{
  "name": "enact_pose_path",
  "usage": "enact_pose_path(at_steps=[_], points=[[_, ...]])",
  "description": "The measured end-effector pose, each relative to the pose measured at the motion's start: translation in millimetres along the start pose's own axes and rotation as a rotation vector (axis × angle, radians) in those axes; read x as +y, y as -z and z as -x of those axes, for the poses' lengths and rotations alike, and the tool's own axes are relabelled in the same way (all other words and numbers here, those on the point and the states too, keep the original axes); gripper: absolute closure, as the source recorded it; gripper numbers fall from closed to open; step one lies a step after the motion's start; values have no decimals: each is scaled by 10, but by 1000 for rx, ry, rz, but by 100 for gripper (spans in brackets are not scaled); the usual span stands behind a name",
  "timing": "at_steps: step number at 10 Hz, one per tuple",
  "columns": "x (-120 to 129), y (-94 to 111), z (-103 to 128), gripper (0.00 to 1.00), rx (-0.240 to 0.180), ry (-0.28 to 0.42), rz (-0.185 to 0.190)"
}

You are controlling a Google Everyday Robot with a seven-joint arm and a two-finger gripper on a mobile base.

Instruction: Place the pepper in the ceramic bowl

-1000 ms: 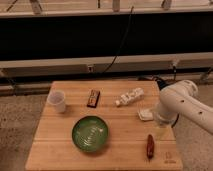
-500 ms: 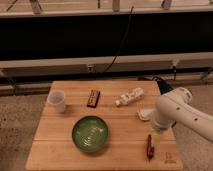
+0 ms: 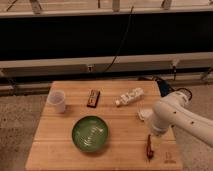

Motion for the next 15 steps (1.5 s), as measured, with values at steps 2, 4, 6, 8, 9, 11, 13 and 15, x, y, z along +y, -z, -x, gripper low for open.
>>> enact_pose_path(at_steps=[2,4,6,8,9,11,13,15], points=[[3,-57,10,20,2,23,8],[30,-112,16,20,0,42,20],[51,-166,11,20,-6,58,32],[66,-218,9,20,-10,74,42],[68,-231,12,20,-11,80,44],[94,-275,9,20,-15,98,53],[108,-319,-1,20,-17,113,59],[113,-350,-6,20,-20,123,63]])
